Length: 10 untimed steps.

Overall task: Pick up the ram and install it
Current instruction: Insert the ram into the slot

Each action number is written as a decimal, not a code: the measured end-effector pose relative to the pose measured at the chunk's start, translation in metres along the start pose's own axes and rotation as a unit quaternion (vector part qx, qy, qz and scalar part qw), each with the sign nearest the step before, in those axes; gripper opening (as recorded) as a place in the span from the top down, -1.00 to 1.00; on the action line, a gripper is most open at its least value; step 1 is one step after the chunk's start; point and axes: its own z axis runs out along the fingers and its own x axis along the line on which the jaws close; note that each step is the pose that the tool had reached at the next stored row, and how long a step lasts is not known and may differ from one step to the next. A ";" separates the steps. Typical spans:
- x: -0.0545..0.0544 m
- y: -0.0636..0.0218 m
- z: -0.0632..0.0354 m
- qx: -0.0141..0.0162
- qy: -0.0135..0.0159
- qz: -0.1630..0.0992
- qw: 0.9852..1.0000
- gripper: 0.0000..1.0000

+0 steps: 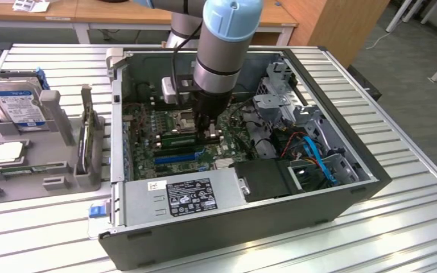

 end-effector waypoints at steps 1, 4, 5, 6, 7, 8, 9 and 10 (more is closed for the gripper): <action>0.000 0.0000 0.0006 0.000 0.001 0.000 1.000 0.73; 0.000 -0.0001 0.0013 0.000 0.002 0.000 1.000 0.73; 0.000 -0.0001 0.0015 0.000 0.002 0.000 1.000 0.73; 0.000 -0.0001 0.0018 0.000 0.002 0.000 1.000 0.73; 0.000 -0.0001 0.0023 0.000 0.002 0.000 1.000 0.73; 0.000 -0.0001 0.0025 -0.001 0.003 0.000 1.000 0.73; 0.000 -0.0001 0.0025 -0.001 0.003 0.000 1.000 0.73; 0.000 0.0000 0.0025 -0.001 0.003 0.000 1.000 0.73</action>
